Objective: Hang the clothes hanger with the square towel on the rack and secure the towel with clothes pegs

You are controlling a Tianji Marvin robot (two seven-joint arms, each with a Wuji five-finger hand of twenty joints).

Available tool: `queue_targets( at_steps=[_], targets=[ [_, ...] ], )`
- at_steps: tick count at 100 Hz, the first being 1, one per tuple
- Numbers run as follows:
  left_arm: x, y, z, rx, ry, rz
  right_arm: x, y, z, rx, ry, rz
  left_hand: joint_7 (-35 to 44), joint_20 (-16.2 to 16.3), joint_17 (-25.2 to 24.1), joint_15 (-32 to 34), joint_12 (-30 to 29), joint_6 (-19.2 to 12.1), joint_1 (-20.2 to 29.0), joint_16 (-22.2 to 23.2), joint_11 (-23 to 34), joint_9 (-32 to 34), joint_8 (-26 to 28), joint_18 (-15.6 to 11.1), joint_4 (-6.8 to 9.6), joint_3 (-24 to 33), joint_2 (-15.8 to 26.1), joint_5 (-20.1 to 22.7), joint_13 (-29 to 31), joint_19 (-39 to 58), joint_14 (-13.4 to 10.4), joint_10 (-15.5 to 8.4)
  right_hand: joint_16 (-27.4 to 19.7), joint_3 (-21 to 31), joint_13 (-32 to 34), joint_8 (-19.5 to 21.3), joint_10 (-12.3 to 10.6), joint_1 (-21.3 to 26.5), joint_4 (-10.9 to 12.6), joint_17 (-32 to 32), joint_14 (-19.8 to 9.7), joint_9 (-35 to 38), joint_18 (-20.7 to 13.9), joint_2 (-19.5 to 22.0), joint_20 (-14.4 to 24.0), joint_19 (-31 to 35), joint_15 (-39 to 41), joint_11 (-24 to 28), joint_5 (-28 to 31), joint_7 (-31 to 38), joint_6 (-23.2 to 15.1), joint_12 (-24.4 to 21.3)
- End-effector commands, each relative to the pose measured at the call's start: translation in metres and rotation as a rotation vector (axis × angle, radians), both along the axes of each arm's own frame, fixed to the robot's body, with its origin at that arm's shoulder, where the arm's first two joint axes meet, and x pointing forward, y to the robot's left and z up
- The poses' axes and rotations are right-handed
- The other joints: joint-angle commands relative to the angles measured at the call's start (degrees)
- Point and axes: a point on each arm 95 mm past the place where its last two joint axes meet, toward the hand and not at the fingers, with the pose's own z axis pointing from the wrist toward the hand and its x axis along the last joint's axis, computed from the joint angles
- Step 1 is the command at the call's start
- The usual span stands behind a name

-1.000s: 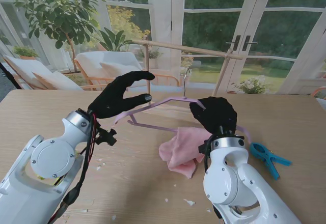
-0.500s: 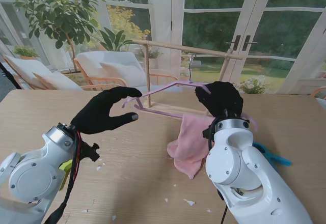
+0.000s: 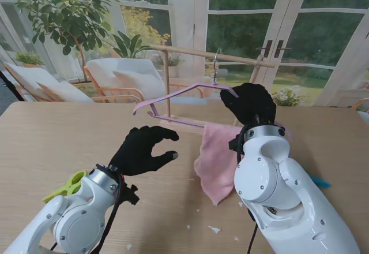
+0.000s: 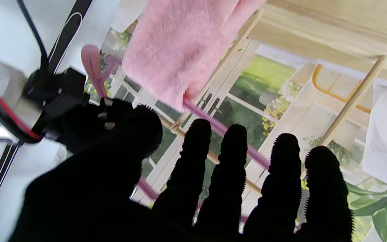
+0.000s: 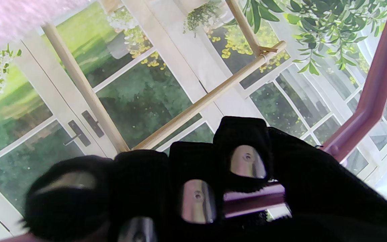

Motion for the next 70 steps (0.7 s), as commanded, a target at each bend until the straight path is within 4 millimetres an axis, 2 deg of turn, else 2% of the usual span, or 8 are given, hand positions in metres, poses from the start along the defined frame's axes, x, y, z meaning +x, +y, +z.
queue_targets(
  at_steps=[1, 12, 34, 52, 54, 70],
  targets=[
    [0.002, -0.003, -0.011, 0.012, 0.041, 0.002, -0.003, 0.005, 0.008, 0.016, -0.004, 0.020, -0.58, -1.13, -1.13, 0.95, 0.73, -3.31, 2.14, -0.95, 1.07, -0.43, -0.61, 0.28, 1.30, 2.41, 0.04, 1.78, -1.23, 2.72, -0.21, 0.19, 3.48, -0.55, 0.25, 0.78, 2.88, 0.59, 1.74, 4.65, -1.73, 4.55, -10.05, 4.65, 67.90, 11.57, 10.17, 5.64, 4.31, 0.55, -0.51, 0.33],
    [0.005, -0.007, -0.020, 0.015, 0.065, 0.004, -0.005, 0.006, 0.013, 0.020, -0.005, 0.027, -4.13, -2.26, -2.69, 0.70, 0.72, -6.00, 2.48, -1.53, 1.28, -2.79, -3.42, -1.87, 0.92, 4.33, -1.23, 1.89, -3.13, 2.11, -1.96, -1.02, 3.48, -0.57, 0.25, 0.79, 2.87, 0.62, 1.79, 4.67, -1.83, 4.55, -10.19, 4.62, 67.88, 11.57, 10.16, 5.62, 4.32, 0.50, -0.52, 0.32],
    [0.013, -0.017, -0.037, -0.031, 0.127, -0.005, -0.007, 0.009, 0.021, 0.042, -0.001, 0.051, -9.58, -3.04, -7.61, -2.33, -0.10, -12.07, 2.02, -2.56, 0.26, -9.70, -8.71, -6.16, 0.42, 6.38, -3.67, -5.91, -8.98, -3.07, -5.70, -3.65, 3.45, -0.67, 0.26, 0.84, 2.85, 0.69, 1.85, 4.68, -1.91, 4.55, -10.36, 4.62, 67.79, 11.57, 10.14, 5.55, 4.32, 0.47, -0.52, 0.30],
    [0.019, -0.024, -0.045, -0.105, 0.195, -0.056, -0.009, 0.010, 0.025, 0.056, 0.008, 0.069, -8.42, -1.73, -7.94, -4.30, -0.43, -17.15, 3.05, -2.42, -0.27, -15.50, -10.74, -9.32, 0.42, 7.23, -4.63, -11.42, -12.77, -8.78, -9.08, -6.18, 3.43, -0.78, 0.26, 0.86, 2.85, 0.77, 1.88, 4.69, -1.91, 4.55, -10.47, 4.59, 67.75, 11.57, 10.14, 5.56, 4.31, 0.44, -0.52, 0.31],
    [0.020, -0.025, -0.045, -0.110, 0.201, -0.063, -0.009, 0.010, 0.025, 0.057, 0.009, 0.070, -7.88, -0.08, -7.80, -4.52, -0.46, -17.78, 3.21, -2.24, -0.21, -16.20, -11.38, -9.69, 0.46, 7.47, -4.85, -12.26, -13.16, -10.17, -9.45, -6.53, 3.43, -0.78, 0.26, 0.86, 2.85, 0.79, 1.88, 4.69, -1.90, 4.55, -10.48, 4.61, 67.74, 11.57, 10.14, 5.56, 4.31, 0.43, -0.52, 0.31],
    [0.024, -0.031, -0.049, -0.126, 0.215, -0.078, -0.010, 0.010, 0.027, 0.061, 0.010, 0.077, -7.99, 0.87, -7.73, -4.32, 0.25, -20.80, 5.51, -1.80, 0.79, -19.14, -11.73, -11.15, 0.81, 7.99, -5.65, -16.60, -14.66, -12.54, -11.07, -8.46, 3.43, -0.78, 0.26, 0.87, 2.85, 0.75, 1.93, 4.69, -1.96, 4.55, -10.50, 4.56, 67.73, 11.57, 10.14, 5.56, 4.32, 0.41, -0.53, 0.31]
  ],
)
